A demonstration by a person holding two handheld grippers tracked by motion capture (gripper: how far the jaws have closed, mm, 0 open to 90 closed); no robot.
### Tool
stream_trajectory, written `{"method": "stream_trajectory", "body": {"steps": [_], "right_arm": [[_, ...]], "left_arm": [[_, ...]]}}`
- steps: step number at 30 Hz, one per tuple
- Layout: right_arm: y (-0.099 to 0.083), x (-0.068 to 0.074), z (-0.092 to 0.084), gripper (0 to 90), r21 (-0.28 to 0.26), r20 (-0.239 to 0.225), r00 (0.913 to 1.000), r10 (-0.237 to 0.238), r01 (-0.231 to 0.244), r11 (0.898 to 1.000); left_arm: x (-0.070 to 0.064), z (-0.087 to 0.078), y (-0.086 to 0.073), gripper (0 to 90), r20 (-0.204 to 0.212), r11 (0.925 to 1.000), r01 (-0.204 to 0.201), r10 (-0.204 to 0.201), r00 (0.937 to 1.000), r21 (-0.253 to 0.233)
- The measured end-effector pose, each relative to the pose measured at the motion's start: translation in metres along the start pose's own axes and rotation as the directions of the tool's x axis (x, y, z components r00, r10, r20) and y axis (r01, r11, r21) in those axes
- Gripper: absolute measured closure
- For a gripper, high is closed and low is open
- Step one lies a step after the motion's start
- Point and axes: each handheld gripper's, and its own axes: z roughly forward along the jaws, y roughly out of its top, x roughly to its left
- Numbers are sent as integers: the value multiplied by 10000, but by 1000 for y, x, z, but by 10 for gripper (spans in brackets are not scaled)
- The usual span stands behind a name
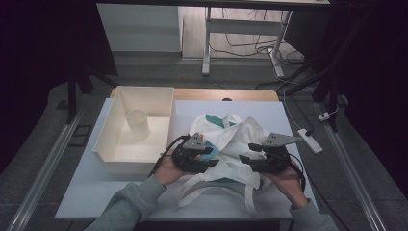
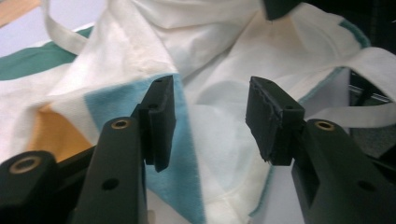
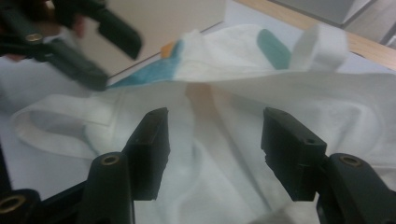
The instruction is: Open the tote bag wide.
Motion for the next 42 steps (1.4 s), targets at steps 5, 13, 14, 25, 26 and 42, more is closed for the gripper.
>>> {"method": "stream_trajectory", "body": {"steps": [5,13,14,25,26,42], "right_arm": [[-1,16,3,413,349,-373,9987,-350,363,9987],[-5,43,7,412,657,-929,9934,-675,738,9951],[-5,46,8,412,695,-1003,9923,-731,803,9943],[-14,56,14,413,945,-1275,9883,-840,964,9908],[-14,56,16,413,1006,-1286,9879,-861,994,9899],[-28,60,42,385,2347,-1600,9789,-1267,1624,9584]], "left_arm": [[-1,3,9,450,-450,10000,44,-44,9990,3],[1,23,28,377,-1164,9994,34,8,9932,351],[3,27,30,373,-1222,9992,117,-71,9925,370],[17,70,42,470,-1799,9904,162,89,9836,1373],[18,72,41,499,-1894,9890,145,138,9818,1472],[31,70,36,832,-2376,9929,598,-338,9708,1032]]}}
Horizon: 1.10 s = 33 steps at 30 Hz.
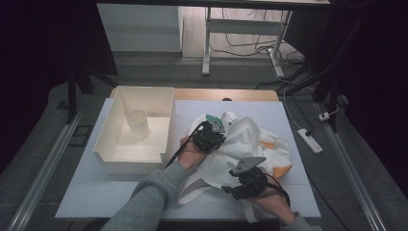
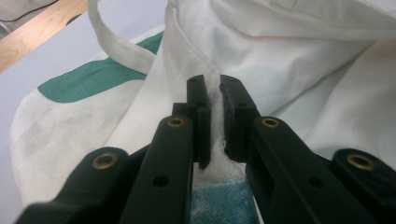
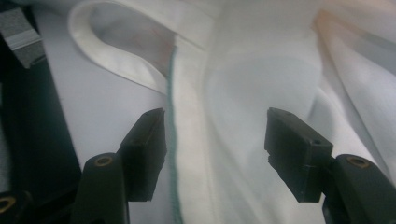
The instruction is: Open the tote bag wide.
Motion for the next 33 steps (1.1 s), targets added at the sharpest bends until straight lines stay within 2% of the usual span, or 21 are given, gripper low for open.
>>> {"method": "stream_trajectory", "body": {"steps": [5,8,11,13,17,18,20,21,24,27,29,33], "right_arm": [[5,10,3,381,-80,-340,9987,-369,367,9993],[4,12,12,377,326,-299,9981,-536,546,9980],[0,10,23,389,715,-303,9989,-371,391,9967],[-3,7,30,401,1026,33,9987,-507,501,9935],[-7,-1,38,533,1234,615,9978,-242,165,9922],[-8,-3,39,596,1215,631,9978,-196,118,9925],[-10,-8,38,780,1033,272,9996,87,-115,9946],[-10,-8,37,832,975,-26,9999,156,-153,9951],[-10,-1,34,850,1011,190,9991,-371,350,9943],[-9,9,28,853,929,195,9966,-805,784,9926],[-11,15,20,854,832,94,9954,-957,946,9920],[-19,25,5,856,547,-135,9958,-901,907,9944]], "left_arm": [[6,3,-3,837,-45,9995,303,-303,9995,7],[10,5,-5,838,-92,9987,509,-509,9987,-28],[14,5,-6,840,-144,9978,660,-661,9977,-54],[15,4,-6,841,-159,9972,738,-739,9971,-93],[18,2,-7,842,-207,9967,801,-803,9966,-135],[18,2,-7,842,-216,9964,840,-843,9962,-140],[19,1,-7,843,-271,9960,881,-885,9957,-153],[20,1,-8,843,-306,9958,901,-906,9954,-179],[21,1,-8,844,-381,9952,953,-960,9947,-203],[23,-1,-8,844,-521,9948,990,-1001,9936,-224],[25,-2,-9,845,-610,9941,1061,-1072,9924,-219],[27,-4,-11,848,-639,9944,1047,-1053,9924,-137]]}}
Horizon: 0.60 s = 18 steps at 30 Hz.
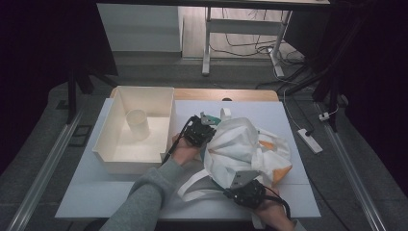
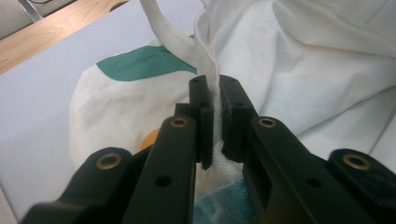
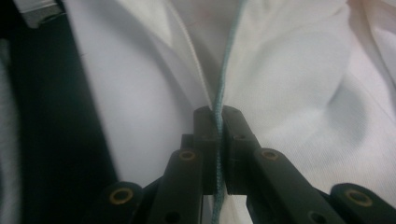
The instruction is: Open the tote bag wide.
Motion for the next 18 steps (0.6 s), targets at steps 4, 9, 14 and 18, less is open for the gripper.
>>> {"method": "stream_trajectory", "body": {"steps": [4,9,14,18], "right_arm": [[-13,11,-14,857,-273,-111,9998,133,-136,9995],[-18,18,-31,858,-374,-217,9997,86,-94,9993],[-20,18,-16,857,319,-488,9986,-215,231,9992],[-23,13,-7,853,556,-640,9979,-93,129,9984]], "left_arm": [[-2,0,-4,850,277,9999,-8,4,9996,146],[-6,0,-9,850,654,9992,-99,74,9978,381],[-9,-2,-14,850,511,9984,-234,207,9985,520],[-7,-1,-18,850,482,9983,-139,112,9988,570]]}}
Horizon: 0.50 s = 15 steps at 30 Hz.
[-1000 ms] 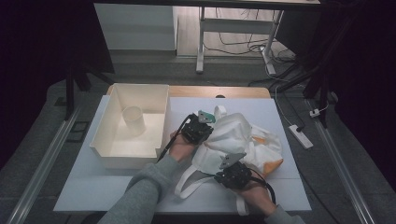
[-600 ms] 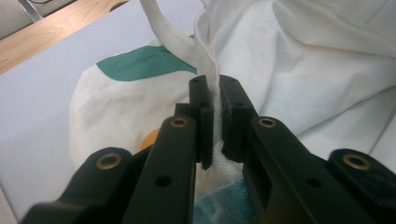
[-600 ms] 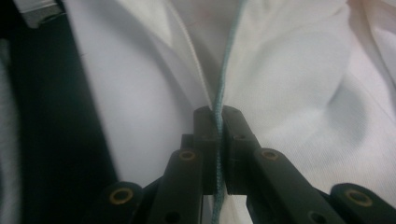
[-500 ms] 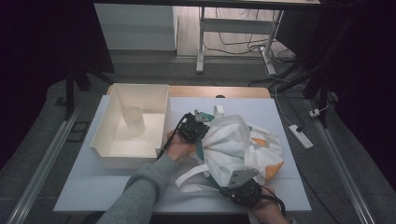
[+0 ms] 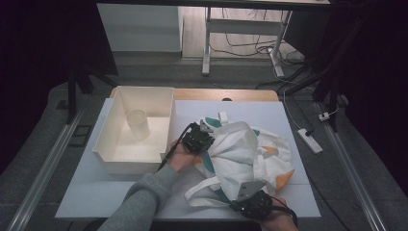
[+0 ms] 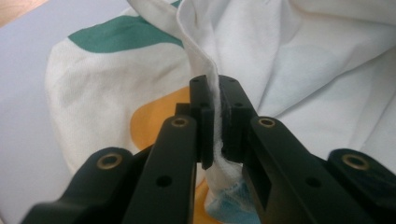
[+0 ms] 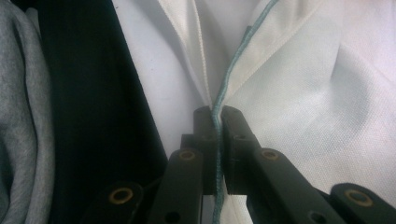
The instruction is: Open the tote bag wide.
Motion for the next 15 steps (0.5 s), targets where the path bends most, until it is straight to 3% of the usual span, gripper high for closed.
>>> {"method": "stream_trajectory", "body": {"steps": [3,6,8,10,12,15], "right_arm": [[0,-2,-2,814,-195,-140,9999,83,-85,9998],[2,-5,-15,623,-925,-360,9991,240,-272,9953],[6,-10,-31,558,-1728,-79,9990,430,-437,9840],[12,-16,-44,528,-2204,507,9962,711,-583,9737],[20,-25,-48,505,-2171,1122,9896,904,-644,9740],[30,-46,-33,467,-1570,1230,9859,1133,-934,9832]], "left_arm": [[1,0,-1,850,-35,10000,62,-62,10000,-51],[2,-1,-2,849,-28,10000,26,-26,10000,-49],[2,0,-2,849,-35,10000,27,-27,10000,-74],[2,0,-3,848,-32,10000,23,-24,10000,-92],[2,0,-3,849,-32,10000,-12,12,10000,-91],[3,-1,-3,848,-7,10000,3,-3,10000,-86]]}}
